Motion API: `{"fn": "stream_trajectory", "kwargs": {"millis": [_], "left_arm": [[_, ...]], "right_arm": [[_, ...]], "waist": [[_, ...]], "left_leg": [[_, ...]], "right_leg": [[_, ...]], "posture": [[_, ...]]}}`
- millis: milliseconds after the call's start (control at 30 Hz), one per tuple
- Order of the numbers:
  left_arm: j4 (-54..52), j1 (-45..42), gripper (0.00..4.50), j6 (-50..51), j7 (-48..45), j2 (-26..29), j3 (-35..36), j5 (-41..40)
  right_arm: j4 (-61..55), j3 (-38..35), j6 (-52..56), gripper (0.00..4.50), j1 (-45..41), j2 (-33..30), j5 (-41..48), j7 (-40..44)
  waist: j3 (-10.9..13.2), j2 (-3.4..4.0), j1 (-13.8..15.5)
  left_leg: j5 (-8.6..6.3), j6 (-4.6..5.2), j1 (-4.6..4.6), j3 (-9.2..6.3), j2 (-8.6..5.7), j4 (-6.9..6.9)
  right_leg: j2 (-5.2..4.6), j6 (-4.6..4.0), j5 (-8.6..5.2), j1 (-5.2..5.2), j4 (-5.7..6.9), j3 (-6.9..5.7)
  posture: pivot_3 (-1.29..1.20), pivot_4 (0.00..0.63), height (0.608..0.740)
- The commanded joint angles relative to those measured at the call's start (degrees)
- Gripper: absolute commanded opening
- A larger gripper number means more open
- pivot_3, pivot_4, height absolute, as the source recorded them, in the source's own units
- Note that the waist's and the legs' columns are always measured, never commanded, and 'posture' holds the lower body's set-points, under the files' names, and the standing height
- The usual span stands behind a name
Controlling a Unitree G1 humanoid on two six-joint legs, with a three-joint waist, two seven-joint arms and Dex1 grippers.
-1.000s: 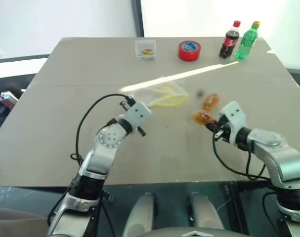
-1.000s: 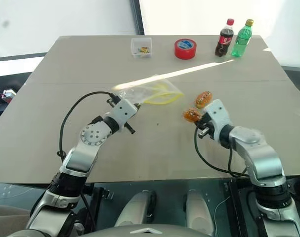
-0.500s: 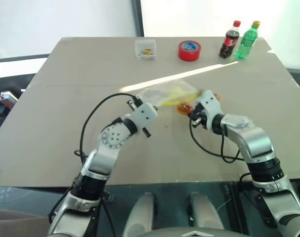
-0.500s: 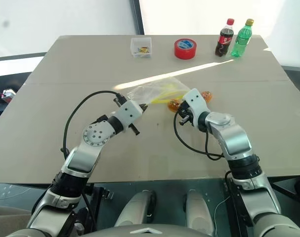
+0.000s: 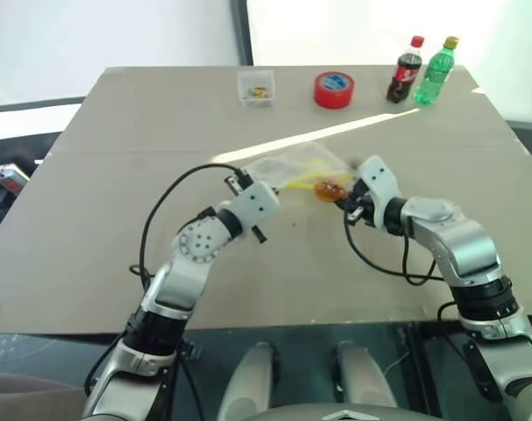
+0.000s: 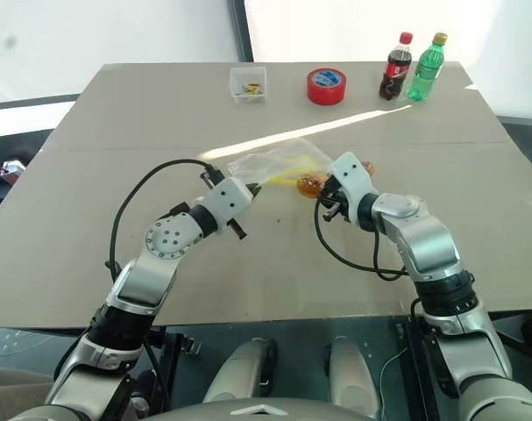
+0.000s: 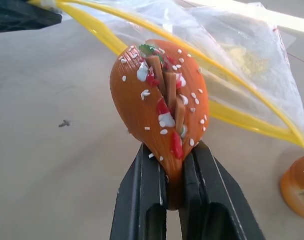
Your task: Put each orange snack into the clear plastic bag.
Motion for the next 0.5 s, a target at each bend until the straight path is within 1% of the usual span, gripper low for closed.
{"fn": "stream_trajectory", "kwargs": {"millis": [33,500], "left_arm": [[-1.67,-1.22,0.00,-0.02,0.08,0.30,0.57,0.14],[-3.73,-0.18,0.00,0.10,-1.35,-0.39,-0.46,-0.67]], "right_arm": [[-2.20,-2.34,0.15,0.04,-0.21,0.00,0.92,-0.94],[5.69,-1.52,-2.88,0.04,-2.34,2.51,-1.90,-4.64]], "waist": [[0.00,0.00,0.04],[0.00,0.00,0.03]], "left_leg": [[0.00,0.00,0.00,-0.01,0.00,0.00],[0.00,0.00,0.00,0.01,-0.01,0.00]], "right_leg": [[0.00,0.00,0.00,0.00,0.00,0.00],[0.00,0.00,0.00,0.00,-0.01,0.01]], "posture": [[0.00,0.150,0.740],[0.00,0.150,0.740]]}}
